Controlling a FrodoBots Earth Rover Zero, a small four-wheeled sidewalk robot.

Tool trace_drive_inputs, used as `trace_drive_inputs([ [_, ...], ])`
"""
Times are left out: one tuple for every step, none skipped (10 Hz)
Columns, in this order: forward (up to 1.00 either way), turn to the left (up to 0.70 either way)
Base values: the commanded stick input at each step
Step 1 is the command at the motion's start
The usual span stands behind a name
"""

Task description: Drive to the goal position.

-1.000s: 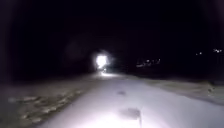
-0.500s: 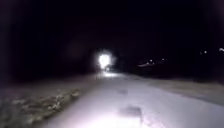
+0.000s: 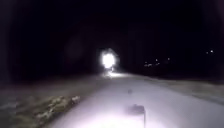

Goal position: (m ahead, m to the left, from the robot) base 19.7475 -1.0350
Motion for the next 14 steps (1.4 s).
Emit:
trace_drive_inputs([
  [1.0,0.0],
  [1.0,0.0],
  [1.0,0.0],
  [1.0,-0.3],
  [1.0,-0.4],
  [1.0,-0.31],
  [1.0,0.0],
  [1.0,0.0],
  [1.0,0.0],
  [1.0,0.0],
  [1.0,0.0],
  [1.0,0.0],
  [1.0,0.0],
  [1.0,0.0],
])
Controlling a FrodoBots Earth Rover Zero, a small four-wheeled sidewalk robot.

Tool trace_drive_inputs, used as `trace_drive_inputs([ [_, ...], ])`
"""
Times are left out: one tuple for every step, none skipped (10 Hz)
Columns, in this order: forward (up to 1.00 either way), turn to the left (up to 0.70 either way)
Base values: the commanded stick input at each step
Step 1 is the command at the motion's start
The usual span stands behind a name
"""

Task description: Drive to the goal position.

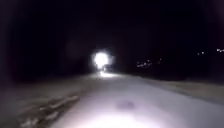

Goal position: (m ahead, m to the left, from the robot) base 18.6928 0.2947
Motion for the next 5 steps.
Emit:
trace_drive_inputs([
  [1.0,0.0],
  [1.0,0.0],
  [1.0,0.0],
  [1.0,0.0],
  [1.0,0.0],
])
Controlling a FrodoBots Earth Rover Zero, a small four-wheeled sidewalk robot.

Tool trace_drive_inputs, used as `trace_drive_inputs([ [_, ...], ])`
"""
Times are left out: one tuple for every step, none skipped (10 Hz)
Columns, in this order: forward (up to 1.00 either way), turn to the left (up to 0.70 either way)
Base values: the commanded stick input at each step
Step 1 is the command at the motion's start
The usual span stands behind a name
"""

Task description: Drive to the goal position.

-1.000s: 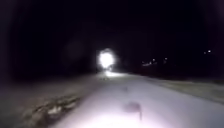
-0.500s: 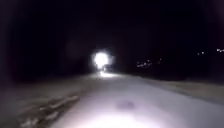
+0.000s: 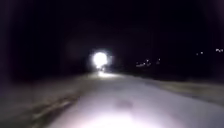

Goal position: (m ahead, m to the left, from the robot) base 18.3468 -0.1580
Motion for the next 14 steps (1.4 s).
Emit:
trace_drive_inputs([
  [1.0,0.0],
  [1.0,0.0],
  [1.0,0.0],
  [1.0,0.22],
  [1.0,0.4],
  [1.0,0.3],
  [1.0,0.02],
  [1.0,0.0],
  [1.0,0.0],
  [1.0,0.0],
  [1.0,0.0],
  [1.0,0.0],
  [1.0,0.0],
  [1.0,0.0],
])
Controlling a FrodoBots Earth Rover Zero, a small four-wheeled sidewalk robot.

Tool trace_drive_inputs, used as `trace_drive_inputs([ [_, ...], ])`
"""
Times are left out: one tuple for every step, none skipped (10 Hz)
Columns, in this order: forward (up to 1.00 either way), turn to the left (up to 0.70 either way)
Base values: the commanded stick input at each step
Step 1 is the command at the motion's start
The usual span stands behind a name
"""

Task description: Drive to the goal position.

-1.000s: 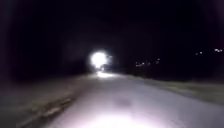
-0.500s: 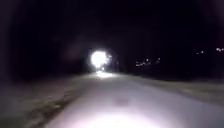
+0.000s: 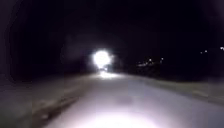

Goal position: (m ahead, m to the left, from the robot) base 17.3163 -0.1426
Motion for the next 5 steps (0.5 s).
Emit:
trace_drive_inputs([
  [1.0,0.0],
  [1.0,0.0],
  [1.0,0.0],
  [1.0,0.21],
  [1.0,0.4],
])
